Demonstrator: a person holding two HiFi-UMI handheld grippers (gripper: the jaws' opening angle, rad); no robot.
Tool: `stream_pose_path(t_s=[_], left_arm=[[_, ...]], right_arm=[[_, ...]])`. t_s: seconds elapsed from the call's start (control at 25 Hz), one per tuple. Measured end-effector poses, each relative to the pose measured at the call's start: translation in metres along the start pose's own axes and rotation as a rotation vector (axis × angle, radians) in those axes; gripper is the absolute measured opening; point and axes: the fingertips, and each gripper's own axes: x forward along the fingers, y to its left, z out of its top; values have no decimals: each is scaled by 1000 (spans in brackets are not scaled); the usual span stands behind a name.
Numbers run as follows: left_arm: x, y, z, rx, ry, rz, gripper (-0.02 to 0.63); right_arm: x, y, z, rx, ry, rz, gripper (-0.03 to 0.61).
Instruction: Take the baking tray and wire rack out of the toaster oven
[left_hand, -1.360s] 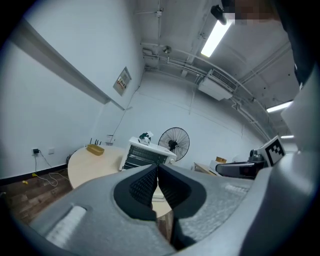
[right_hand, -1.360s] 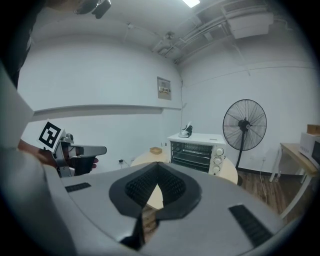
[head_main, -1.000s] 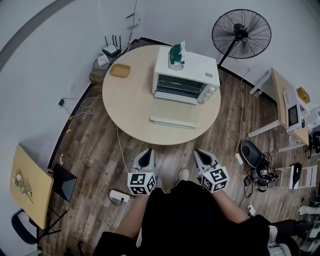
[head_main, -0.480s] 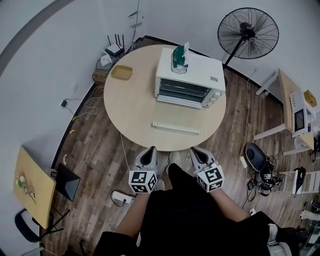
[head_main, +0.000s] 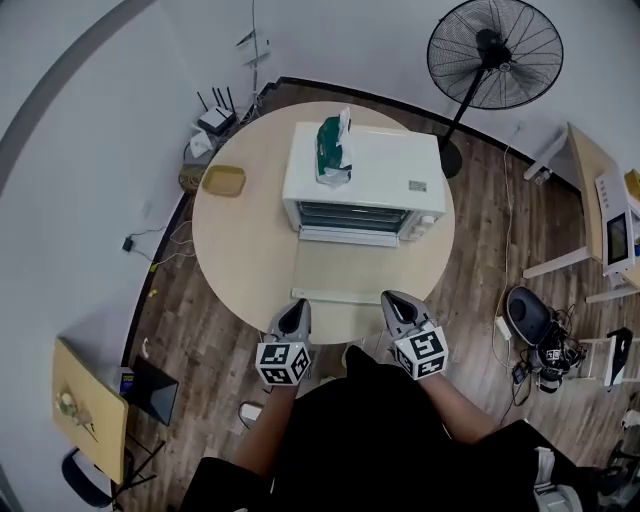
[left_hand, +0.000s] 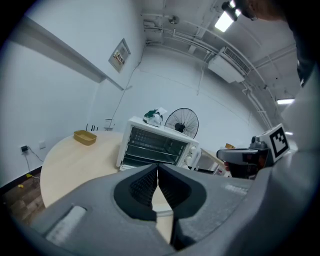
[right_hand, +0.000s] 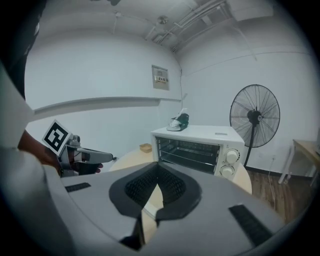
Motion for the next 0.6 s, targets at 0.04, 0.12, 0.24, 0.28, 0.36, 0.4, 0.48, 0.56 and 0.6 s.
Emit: stream_pose_path(t_s=[0.04, 0.12, 0.24, 0.28, 0.36, 0.4, 0.48, 0.56, 0.6], left_arm=[[13, 0, 3, -6, 5, -1, 18], [36, -1, 6, -14, 19, -11, 18], [66, -2, 9, -20, 44, -22, 19], [75, 0, 11, -32, 46, -20, 18], [90, 4, 14, -51, 53, -6, 19], [96, 6, 14, -49, 61, 2, 20], [110, 8, 13, -45, 76, 13, 20], [126, 12, 11, -78, 76, 18, 18], [133, 15, 10, -106, 72, 17, 20]], right_arm=[[7, -10, 0, 6, 3, 1, 0], [21, -27, 0, 18, 8, 0, 0], [41, -52, 1, 55, 1, -8, 0], [48, -60, 0, 72, 0, -8, 0], [62, -69, -4, 95, 10, -2, 0], [69, -71, -6, 93, 19, 5, 0], [85, -73, -12, 82, 44, 30, 0], [103, -75, -19, 99, 65, 58, 0], [112, -76, -22, 117, 70, 66, 0]])
